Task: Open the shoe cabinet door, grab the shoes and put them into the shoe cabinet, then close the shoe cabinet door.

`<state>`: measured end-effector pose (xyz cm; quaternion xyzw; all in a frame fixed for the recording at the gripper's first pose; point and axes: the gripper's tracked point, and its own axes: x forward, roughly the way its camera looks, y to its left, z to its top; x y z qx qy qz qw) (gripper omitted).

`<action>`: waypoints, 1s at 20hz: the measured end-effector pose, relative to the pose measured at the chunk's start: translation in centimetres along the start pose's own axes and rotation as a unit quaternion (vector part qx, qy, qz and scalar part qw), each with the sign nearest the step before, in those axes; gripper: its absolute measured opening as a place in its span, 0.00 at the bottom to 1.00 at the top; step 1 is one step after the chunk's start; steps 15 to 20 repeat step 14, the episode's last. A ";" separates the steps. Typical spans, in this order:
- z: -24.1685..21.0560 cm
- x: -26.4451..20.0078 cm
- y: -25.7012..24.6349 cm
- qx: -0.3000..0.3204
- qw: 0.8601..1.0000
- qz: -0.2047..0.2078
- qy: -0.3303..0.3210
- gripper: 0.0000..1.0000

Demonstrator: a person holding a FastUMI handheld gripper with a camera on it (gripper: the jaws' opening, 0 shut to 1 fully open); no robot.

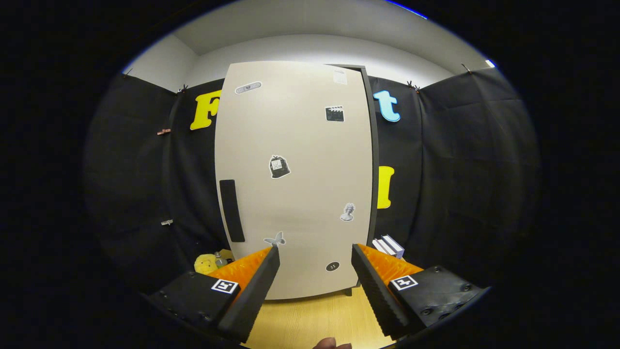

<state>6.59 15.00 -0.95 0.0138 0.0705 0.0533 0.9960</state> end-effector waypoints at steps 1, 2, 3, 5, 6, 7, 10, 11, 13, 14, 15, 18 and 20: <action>0.0 0.0 -0.1 -0.001 1.000 -0.001 -0.001 0.98; 0.1 0.0 -0.2 -0.001 1.000 -0.002 -0.002 0.98; 0.1 0.0 -0.1 -0.001 1.000 -0.001 -0.002 0.98; 0.3 0.0 -0.4 -0.002 1.000 -0.005 -0.005 0.98; 0.4 0.0 -0.5 -0.001 1.000 -0.006 -0.006 0.98; 0.4 0.1 -0.6 0.000 1.000 -0.008 -0.007 0.98; 0.6 0.2 -0.7 0.003 1.000 -0.008 -0.008 0.98; 0.6 0.2 -0.7 0.004 1.000 -0.008 -0.007 0.98; 0.6 0.2 -0.7 0.006 1.000 -0.008 -0.006 0.98; 0.5 0.2 -0.6 0.006 1.000 -0.008 -0.005 0.98; 0.5 0.2 -0.6 0.006 1.000 -0.008 -0.005 0.98; 0.5 0.2 -0.6 0.006 1.000 -0.008 -0.005 0.98; 0.5 0.2 -0.6 0.006 1.000 -0.008 -0.005 0.98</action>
